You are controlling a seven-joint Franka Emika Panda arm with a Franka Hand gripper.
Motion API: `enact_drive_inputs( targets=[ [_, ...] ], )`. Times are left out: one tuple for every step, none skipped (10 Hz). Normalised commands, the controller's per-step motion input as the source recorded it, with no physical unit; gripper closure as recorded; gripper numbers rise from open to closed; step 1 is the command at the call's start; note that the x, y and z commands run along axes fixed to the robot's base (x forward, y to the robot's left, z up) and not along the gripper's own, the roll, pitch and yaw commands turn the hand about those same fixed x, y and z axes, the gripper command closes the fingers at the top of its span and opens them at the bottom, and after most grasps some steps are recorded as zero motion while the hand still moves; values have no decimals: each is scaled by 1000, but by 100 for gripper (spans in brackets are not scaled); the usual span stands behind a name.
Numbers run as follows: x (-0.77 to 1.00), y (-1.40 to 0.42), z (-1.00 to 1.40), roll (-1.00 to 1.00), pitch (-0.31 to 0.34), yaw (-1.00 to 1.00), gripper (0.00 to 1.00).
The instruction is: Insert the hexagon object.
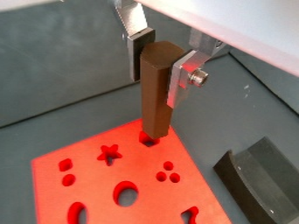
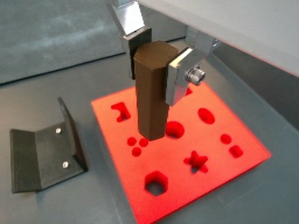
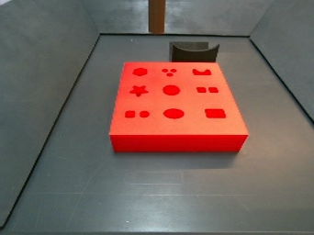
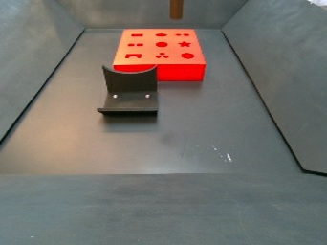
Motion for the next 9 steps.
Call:
enact_drive_inputs(
  targets=[
    [-249,157,-609,79,-150,-157,100],
    [-426,51,-591,81,-157,-60,100],
    [-286,54,-523,80,-119,-23,100],
    [-280,57,-480,106,-106,-6,100],
    [-186,11,-434,107,-77,0,100],
    [0,26,-331,99,0,246,100],
    [103,0,-289,119,0,380,100],
    [126,0,-214,124,4,217,100],
    [0,0,-163,33,0,0,100]
  ],
)
